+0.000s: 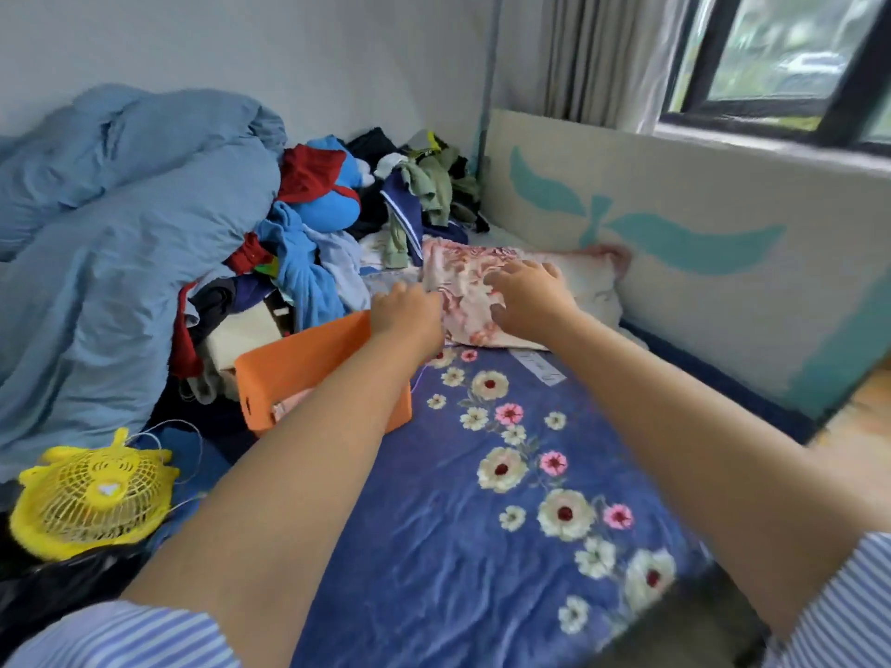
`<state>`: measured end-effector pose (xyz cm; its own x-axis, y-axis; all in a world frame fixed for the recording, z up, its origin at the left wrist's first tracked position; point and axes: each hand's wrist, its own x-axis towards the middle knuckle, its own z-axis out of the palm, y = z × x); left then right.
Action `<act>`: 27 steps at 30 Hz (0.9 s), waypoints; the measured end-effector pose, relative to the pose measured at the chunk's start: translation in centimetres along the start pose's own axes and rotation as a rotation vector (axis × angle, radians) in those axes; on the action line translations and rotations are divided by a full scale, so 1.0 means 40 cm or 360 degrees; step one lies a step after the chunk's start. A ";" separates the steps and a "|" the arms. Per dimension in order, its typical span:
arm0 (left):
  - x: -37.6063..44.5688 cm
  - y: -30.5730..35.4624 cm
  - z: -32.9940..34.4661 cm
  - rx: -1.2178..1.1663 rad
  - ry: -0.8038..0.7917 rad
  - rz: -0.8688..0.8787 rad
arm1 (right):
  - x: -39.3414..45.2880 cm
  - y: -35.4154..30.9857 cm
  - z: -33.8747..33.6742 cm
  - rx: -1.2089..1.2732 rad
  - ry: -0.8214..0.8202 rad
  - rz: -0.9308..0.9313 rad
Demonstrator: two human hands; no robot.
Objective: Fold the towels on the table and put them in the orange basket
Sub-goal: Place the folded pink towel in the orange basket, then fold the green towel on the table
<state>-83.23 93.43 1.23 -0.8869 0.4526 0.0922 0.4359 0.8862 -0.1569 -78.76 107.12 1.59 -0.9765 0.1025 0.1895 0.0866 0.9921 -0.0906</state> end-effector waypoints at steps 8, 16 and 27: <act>-0.214 0.513 -0.141 -0.0046 0.0151 0.0685 | -0.511 0.344 -0.143 -0.0122 0.0107 0.0662; -0.431 1.097 -0.222 -0.0080 0.0194 0.1190 | -0.980 0.727 -0.258 -0.0207 0.0107 0.1107; -0.668 1.797 -0.303 -0.0072 0.0238 0.1664 | -1.586 1.199 -0.380 -0.0318 0.0116 0.1752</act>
<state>-26.37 146.23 -0.60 -0.0403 0.9978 0.0529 0.9801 0.0498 -0.1919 -9.66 149.28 0.10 -0.3352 0.9284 0.1602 0.9322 0.3515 -0.0864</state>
